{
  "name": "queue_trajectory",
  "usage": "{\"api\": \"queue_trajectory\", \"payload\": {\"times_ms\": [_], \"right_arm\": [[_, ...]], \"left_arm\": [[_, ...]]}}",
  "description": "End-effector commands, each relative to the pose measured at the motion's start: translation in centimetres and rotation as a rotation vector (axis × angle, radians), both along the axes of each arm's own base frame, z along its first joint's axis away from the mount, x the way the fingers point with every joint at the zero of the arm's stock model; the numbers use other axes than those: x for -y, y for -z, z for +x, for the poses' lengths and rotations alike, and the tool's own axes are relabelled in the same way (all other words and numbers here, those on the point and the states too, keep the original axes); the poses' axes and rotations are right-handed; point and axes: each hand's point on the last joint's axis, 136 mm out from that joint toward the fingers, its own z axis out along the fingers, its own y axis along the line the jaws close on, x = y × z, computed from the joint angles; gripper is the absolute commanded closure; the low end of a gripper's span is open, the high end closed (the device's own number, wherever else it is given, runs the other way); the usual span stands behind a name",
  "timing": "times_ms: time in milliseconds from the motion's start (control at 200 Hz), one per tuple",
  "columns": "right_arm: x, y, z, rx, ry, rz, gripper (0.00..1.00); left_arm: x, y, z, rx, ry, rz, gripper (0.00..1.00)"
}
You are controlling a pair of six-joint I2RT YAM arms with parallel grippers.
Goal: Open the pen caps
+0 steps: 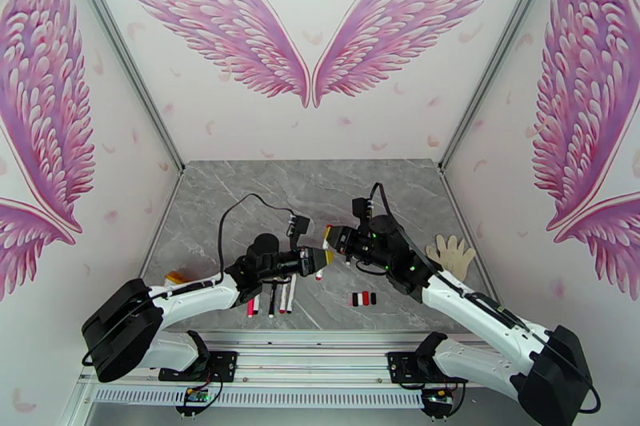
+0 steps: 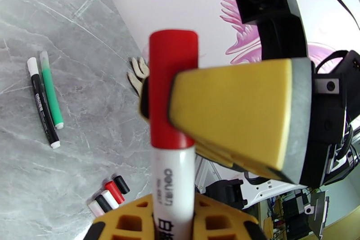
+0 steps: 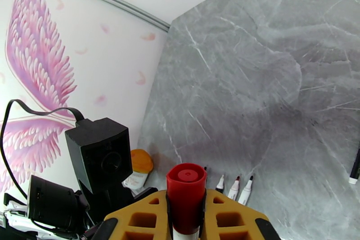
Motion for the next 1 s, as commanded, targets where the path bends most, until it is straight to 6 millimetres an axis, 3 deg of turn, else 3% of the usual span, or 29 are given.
{"api": "queue_trajectory", "payload": {"times_ms": [0,375,790,994], "right_arm": [[0.0,-1.1,-0.5,0.016,-0.018,-0.007,0.76],[-0.4,-1.6,-1.8,-0.007,-0.134,0.007,0.68],[-0.1,-2.6,-1.8,0.018,-0.137,0.006,0.7],[0.0,-2.7,-1.8,0.019,-0.138,0.008,0.76]], "left_arm": [[0.2,-0.6,-0.6,0.055,0.035,0.017,0.91],[-0.1,-1.9,-3.0,0.124,0.133,-0.004,0.93],[0.1,-1.5,-3.4,0.12,0.149,0.008,0.94],[0.2,-1.4,-3.4,0.119,0.148,0.015,0.94]]}}
